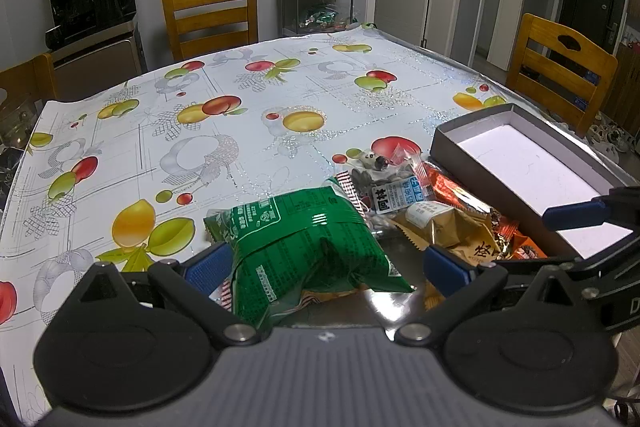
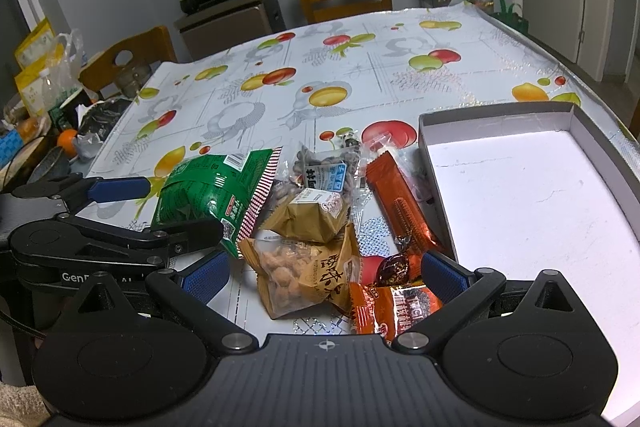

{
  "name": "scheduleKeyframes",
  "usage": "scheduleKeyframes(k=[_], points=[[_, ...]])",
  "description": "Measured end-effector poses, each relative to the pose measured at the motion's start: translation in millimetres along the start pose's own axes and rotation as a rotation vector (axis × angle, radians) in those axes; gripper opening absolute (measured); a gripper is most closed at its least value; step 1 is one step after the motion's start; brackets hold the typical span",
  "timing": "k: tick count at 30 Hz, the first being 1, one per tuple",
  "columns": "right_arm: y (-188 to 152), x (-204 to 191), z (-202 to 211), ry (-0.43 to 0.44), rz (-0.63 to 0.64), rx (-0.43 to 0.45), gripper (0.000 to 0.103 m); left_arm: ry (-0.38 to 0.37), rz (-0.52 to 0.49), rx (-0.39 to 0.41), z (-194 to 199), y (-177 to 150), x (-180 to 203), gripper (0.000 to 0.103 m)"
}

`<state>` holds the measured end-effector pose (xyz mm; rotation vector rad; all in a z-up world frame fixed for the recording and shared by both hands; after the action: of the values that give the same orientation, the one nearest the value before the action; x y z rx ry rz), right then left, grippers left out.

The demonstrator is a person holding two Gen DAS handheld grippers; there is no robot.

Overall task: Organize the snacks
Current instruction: 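Grip the green chip bag with left gripper while right gripper grips tan peanut bag, then lift green bag with left gripper while right gripper lifts peanut bag toward gray box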

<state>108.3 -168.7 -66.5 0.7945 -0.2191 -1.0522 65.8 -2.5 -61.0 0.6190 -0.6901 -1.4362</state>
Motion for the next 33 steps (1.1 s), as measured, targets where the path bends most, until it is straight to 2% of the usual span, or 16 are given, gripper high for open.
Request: scheduleKeyframes(k=[9, 13, 17, 22, 27, 33], points=[[-2, -2, 0, 0.006, 0.010, -0.006, 0.103, -0.001, -0.003, 0.014, 1, 2, -1, 0.102], [0, 0, 2, 0.005, 0.011, 0.023, 0.103, 0.006, 0.016, 0.040, 5, 6, -10, 0.102], [1, 0, 2, 0.032, 0.019, 0.049, 0.103, -0.030, 0.055, 0.058, 9, 7, -20, 0.102], [1, -7, -1, 0.034, 0.107, 0.082, 0.103, -0.074, 0.105, 0.083, 8, 6, -29, 0.102], [-3, -21, -13, 0.036, 0.210, 0.084, 0.103, -0.032, 0.078, 0.104, 2, 4, -29, 0.102], [-6, -29, -27, 0.067, 0.201, 0.055, 0.103, 0.035, 0.047, 0.090, -18, 0, -29, 0.102]])
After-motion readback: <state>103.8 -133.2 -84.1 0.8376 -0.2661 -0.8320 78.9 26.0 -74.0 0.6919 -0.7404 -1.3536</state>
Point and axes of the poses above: each gripper's, at about its wrist camera, not at the fingertips, and z roughly against the way its jaws point, x to its right, y to its top, the point moved 8 cm from there along -z, roughly the way its jaws point, and after that the axes turned 3 degrees about -y, right-handed, at the moved point
